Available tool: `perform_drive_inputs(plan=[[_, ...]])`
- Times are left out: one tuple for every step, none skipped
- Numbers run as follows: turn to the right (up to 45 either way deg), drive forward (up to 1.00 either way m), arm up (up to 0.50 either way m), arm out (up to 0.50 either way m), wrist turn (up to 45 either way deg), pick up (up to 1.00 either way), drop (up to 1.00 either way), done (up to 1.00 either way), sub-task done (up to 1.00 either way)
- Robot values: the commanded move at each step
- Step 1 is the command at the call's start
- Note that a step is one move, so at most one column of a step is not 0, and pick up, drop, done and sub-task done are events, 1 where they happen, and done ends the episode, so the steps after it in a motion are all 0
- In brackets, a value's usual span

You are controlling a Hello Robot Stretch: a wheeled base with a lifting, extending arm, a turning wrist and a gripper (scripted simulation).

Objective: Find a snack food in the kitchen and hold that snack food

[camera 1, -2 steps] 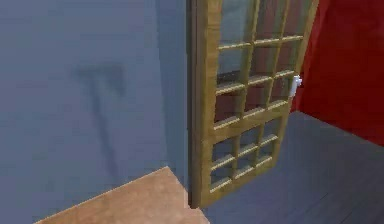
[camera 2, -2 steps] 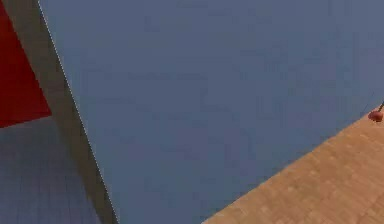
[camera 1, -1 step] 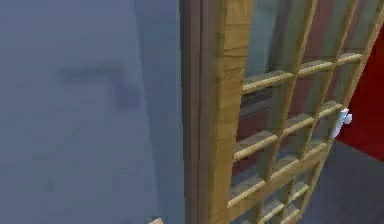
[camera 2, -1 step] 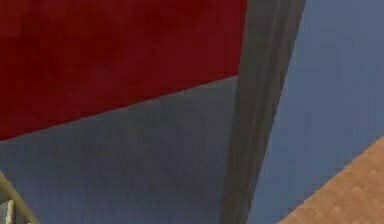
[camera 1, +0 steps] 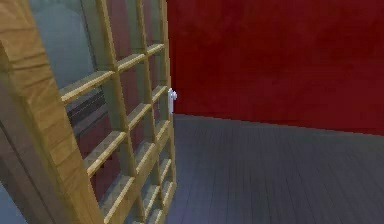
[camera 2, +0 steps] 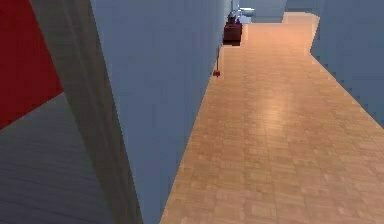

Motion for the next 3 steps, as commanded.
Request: perform_drive_inputs(plan=[[9.0, 0.00, 0.00, 0.00, 0.0, 0.00, 0.00, 0.00, 0.00], [0.0, 0.45, 0.00, 0.00, 0.0, 0.00, 0.00, 0.00, 0.00], [45.0, 0.00, 0.00, 0.00, 0.0, 0.00, 0.00, 0.00, 0.00]])
